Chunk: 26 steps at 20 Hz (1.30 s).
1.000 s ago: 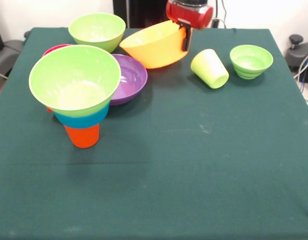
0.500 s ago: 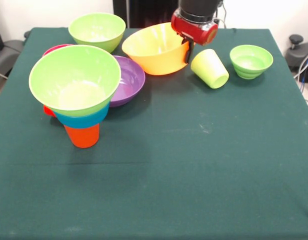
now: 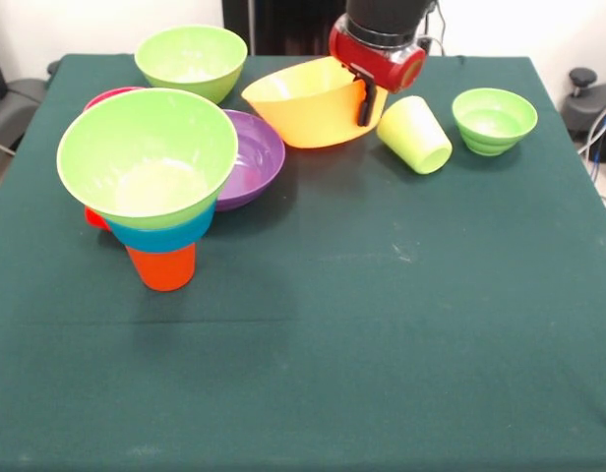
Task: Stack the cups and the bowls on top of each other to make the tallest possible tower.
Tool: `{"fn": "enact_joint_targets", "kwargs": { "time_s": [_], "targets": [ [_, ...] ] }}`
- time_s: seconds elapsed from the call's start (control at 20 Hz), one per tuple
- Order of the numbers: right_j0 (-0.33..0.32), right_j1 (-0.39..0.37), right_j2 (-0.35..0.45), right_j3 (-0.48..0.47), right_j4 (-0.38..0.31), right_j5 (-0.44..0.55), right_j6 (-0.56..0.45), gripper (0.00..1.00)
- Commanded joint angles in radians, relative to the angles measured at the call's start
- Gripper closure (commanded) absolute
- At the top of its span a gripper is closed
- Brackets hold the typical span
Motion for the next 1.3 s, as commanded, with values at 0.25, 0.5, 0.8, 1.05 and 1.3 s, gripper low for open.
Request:
{"fn": "enact_joint_targets", "kwargs": {
  "time_s": [0.25,0.5,0.8,1.05,1.3],
  "targets": [
    [0.015,-0.019,0.009,-0.189,0.085,0.261,0.215,1.00],
    [0.010,-0.027,0.003,-0.200,0.091,0.306,0.201,1.00],
    [0.012,-0.040,-0.015,-0.228,0.094,0.381,0.208,1.00],
    [0.056,-0.061,-0.072,-0.283,0.091,0.519,0.277,1.00],
    [0.083,-0.044,-0.112,-0.345,0.088,0.597,0.329,1.00]
  ]
}}
